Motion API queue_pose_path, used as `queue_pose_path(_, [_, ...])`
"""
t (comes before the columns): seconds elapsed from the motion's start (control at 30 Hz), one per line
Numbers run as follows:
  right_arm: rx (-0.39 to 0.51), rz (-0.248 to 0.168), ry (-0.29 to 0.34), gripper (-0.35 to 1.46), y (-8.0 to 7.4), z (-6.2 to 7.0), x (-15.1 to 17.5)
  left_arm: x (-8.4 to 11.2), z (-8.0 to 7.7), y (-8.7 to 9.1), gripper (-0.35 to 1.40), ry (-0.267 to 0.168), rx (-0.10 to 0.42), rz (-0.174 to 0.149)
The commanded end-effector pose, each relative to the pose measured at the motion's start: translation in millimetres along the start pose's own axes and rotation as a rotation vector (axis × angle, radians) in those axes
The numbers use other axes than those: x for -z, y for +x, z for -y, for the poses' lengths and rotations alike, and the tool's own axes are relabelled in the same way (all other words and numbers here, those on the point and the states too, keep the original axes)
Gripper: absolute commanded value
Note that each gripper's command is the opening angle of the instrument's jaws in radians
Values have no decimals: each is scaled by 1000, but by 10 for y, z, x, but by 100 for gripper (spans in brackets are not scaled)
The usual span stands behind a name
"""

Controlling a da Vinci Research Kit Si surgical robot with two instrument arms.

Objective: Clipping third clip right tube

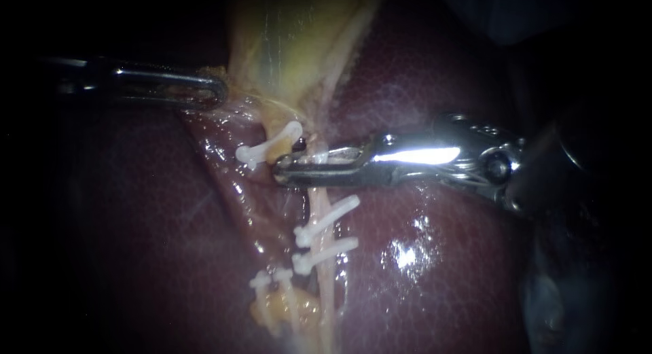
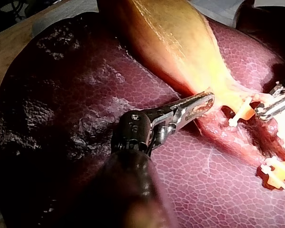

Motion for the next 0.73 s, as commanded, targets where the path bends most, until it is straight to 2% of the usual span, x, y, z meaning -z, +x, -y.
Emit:
queue_pose_path(0.03, [-21, 0, 2, -35, 1, 0, 0, 0, 0, 0, -35, 0, 0, 0])
queue_pose_path(0.23, [-38, 15, 15, -35, 0, -1, 1, 0, 0, 1, -35, -1, 0, 0])
queue_pose_path(0.73, [-37, 19, 21, -35, 0, -1, 1, -2, 1, 2, -35, -3, -1, 1])
